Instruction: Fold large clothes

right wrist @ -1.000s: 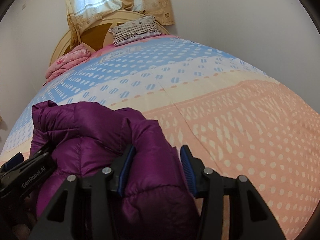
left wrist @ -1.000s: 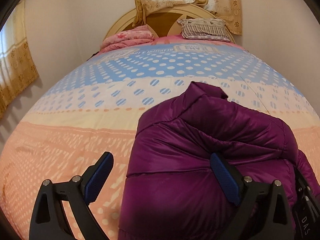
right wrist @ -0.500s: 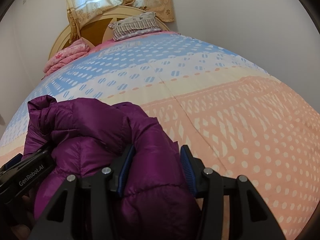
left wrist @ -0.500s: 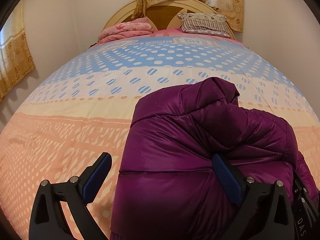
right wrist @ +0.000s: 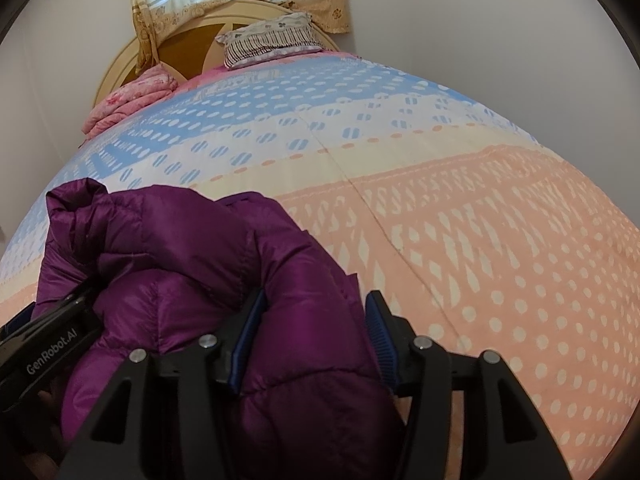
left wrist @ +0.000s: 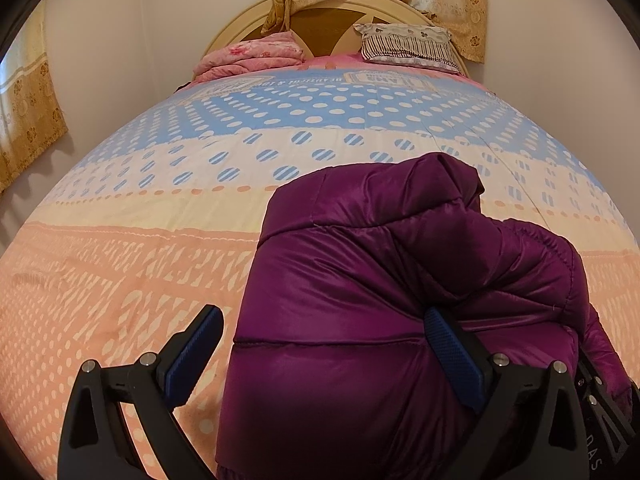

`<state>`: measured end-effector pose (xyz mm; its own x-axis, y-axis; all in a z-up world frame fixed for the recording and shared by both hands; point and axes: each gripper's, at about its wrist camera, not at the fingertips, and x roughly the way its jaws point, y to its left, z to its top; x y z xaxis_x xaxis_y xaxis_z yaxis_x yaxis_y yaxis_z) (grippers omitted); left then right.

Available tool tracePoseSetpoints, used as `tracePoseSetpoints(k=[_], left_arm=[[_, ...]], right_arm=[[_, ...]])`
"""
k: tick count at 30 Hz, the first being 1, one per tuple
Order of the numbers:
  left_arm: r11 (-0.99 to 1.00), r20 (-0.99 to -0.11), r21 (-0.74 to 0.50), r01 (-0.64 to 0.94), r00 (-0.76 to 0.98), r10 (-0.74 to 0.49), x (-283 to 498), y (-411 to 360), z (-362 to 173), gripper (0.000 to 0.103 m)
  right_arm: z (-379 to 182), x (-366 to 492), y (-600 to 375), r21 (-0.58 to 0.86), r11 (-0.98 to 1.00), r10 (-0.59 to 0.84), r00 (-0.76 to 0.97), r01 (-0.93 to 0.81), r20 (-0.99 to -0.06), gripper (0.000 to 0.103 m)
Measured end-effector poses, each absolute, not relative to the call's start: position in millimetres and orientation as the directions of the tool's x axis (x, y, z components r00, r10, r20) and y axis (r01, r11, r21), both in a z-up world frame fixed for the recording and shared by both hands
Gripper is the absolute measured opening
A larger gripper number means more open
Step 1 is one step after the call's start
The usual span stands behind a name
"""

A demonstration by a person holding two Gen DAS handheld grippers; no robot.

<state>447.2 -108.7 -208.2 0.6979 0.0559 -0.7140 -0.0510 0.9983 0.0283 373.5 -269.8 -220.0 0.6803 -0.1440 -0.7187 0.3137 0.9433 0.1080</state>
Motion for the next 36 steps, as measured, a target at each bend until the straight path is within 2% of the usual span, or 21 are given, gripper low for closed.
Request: tracePoseSetpoints(k=[23, 27, 31, 36], left_arm=[[0.999, -0.734, 0.021, -0.042, 0.678, 0.044, 451, -108, -212, 0.101], [0.999, -0.763, -0.027, -0.023, 0.646, -0.005, 439, -97, -201, 0.101], [0.994, -0.75, -0.113, 0.01, 0.655, -0.092, 398, -68, -183, 0.101], [0.992, -0.764, -0.119, 0.046, 0.633, -0.121, 364, -46, -201, 0.101]], right_arm=[[-227, 379, -269, 0.099, 0.946, -0.137, 0.658, 0.308, -0.741, 0.057], [-229, 379, -272, 0.123, 0.945, -0.114, 0.654, 0.304, -0.748, 0.059], [-223, 373, -275, 0.143, 0.946, -0.09, 0.661, 0.29, -0.745, 0.06], [-205, 332, -271, 0.16, 0.953, -0.079, 0.719, 0.258, -0.69, 0.063]])
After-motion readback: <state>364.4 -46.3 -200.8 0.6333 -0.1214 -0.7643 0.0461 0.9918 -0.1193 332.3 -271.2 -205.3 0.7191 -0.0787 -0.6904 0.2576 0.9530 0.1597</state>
